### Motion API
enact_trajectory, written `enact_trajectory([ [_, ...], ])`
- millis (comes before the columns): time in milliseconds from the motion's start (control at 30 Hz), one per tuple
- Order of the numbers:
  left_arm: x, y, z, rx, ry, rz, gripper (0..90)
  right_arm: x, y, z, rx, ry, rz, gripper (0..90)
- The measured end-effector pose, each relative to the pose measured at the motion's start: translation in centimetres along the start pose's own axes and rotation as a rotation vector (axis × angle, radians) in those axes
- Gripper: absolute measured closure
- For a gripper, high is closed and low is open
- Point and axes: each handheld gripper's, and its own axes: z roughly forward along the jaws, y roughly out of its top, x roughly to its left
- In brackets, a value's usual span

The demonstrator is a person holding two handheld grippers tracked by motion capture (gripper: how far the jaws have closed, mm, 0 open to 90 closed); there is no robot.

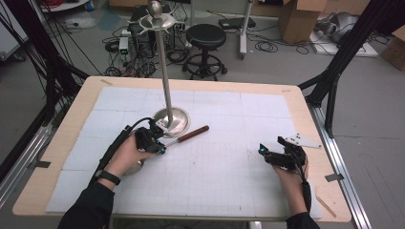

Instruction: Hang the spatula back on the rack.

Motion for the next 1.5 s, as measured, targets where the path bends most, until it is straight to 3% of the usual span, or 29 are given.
enact_trajectory([
  [233, -0.3, 0.0, -0.1, -0.009, 0.011, 0.018, 84.3, 0.0, 0.0, 0.0, -0.001, 0.001, 0.000, 15.3],
  [400, -0.4, -0.4, -1.0, -0.090, 0.022, 0.023, 84.4, 0.0, 0.0, 0.0, 0.000, 0.001, 0.006, 15.3],
  [500, -0.2, -0.8, -1.7, -0.148, 0.007, 0.012, 84.4, 0.0, 0.0, 0.0, 0.000, 0.002, 0.004, 15.3],
  [900, -0.8, -1.4, -5.0, -0.274, 0.014, 0.042, 84.4, 0.0, 0.0, 0.0, 0.004, 0.000, 0.004, 15.3],
  [1100, -1.1, -2.0, -6.7, -0.403, -0.007, 0.023, 84.4, 0.0, 0.0, 0.0, 0.005, -0.001, 0.002, 15.3],
  [1500, -1.6, -4.2, -10.6, -0.616, 0.069, 0.024, 84.4, 0.0, -0.1, 0.0, 0.011, -0.004, 0.001, 15.3],
])
